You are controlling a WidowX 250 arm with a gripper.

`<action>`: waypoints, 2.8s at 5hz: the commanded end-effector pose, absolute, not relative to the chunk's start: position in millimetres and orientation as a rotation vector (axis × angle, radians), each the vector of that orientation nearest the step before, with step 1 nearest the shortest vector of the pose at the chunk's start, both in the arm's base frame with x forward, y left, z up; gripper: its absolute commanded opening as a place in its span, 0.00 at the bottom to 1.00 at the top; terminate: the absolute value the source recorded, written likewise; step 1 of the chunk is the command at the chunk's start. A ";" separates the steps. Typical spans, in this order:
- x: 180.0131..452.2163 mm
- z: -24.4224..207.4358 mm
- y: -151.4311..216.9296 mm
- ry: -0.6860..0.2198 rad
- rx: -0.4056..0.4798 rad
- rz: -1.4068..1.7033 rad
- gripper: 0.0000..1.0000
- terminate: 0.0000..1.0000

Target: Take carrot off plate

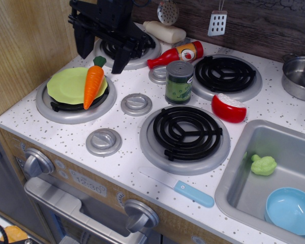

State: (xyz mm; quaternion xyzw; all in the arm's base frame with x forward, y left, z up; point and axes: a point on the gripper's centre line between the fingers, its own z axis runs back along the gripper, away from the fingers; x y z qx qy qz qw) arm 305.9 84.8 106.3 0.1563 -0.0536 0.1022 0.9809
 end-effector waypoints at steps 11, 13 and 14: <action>320.4 75.6 82.1 -0.164 0.172 0.261 0.00 0.00; 314.9 59.0 64.6 -0.186 0.047 0.248 0.00 0.00; 312.4 56.8 65.3 -0.202 0.023 0.198 1.00 0.00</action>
